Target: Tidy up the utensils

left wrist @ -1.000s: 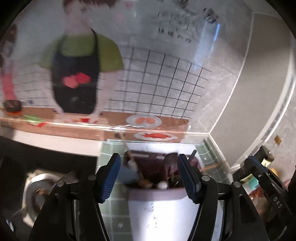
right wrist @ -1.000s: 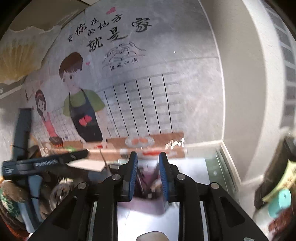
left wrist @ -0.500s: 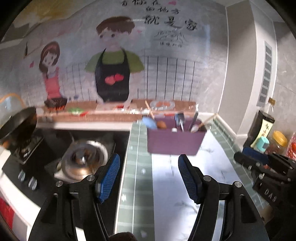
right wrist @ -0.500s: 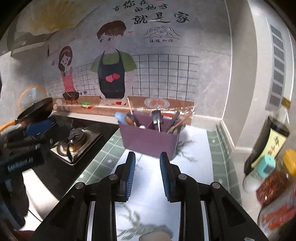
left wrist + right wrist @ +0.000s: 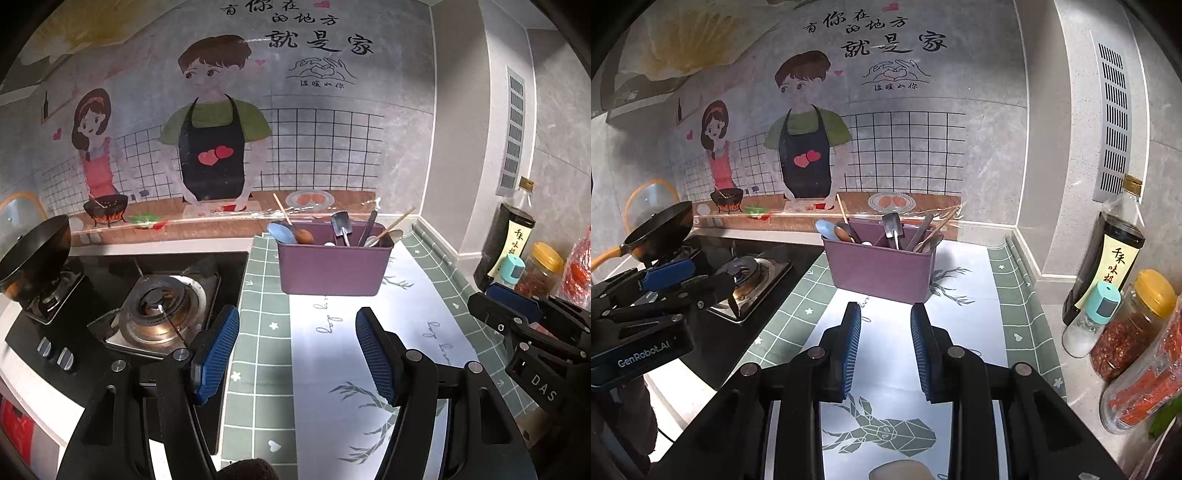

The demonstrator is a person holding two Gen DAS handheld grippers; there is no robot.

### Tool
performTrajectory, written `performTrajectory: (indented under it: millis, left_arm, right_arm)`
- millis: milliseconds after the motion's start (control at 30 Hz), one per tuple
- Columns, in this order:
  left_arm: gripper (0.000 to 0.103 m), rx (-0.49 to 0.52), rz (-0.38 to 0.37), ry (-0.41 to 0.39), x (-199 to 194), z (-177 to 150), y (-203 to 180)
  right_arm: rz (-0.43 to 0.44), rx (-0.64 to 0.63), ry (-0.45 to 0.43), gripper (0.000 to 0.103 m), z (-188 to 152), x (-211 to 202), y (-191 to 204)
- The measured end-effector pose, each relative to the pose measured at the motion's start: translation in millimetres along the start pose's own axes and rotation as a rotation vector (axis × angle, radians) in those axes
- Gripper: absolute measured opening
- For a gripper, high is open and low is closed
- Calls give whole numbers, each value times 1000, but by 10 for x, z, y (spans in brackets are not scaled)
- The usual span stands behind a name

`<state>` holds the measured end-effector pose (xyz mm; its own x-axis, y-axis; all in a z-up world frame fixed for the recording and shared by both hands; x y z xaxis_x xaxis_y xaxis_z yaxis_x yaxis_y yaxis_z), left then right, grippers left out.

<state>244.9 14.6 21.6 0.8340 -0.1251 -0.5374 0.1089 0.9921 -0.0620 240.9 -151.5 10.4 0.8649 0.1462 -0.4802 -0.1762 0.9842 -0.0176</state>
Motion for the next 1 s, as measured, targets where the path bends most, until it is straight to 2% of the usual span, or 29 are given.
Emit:
performTrajectory:
  millis: [1000]
  left_arm:
    - [66,-4,-16,30,39,-48,7]
  right_arm:
    - [-7,15,12,29,-48,-25,-17]
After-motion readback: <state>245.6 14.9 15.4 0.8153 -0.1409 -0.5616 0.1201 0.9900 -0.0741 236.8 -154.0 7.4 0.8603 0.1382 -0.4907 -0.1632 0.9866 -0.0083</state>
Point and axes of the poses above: each gripper's, at about its wrist camera, not at the fingertips, and x roughly the way its jaws point, y to its left, z to its top, the point moved 2 cm from there along x, roughly the way its jaws point, and after that the axes turned 5 degrees about -x, right-handed, at the moved point
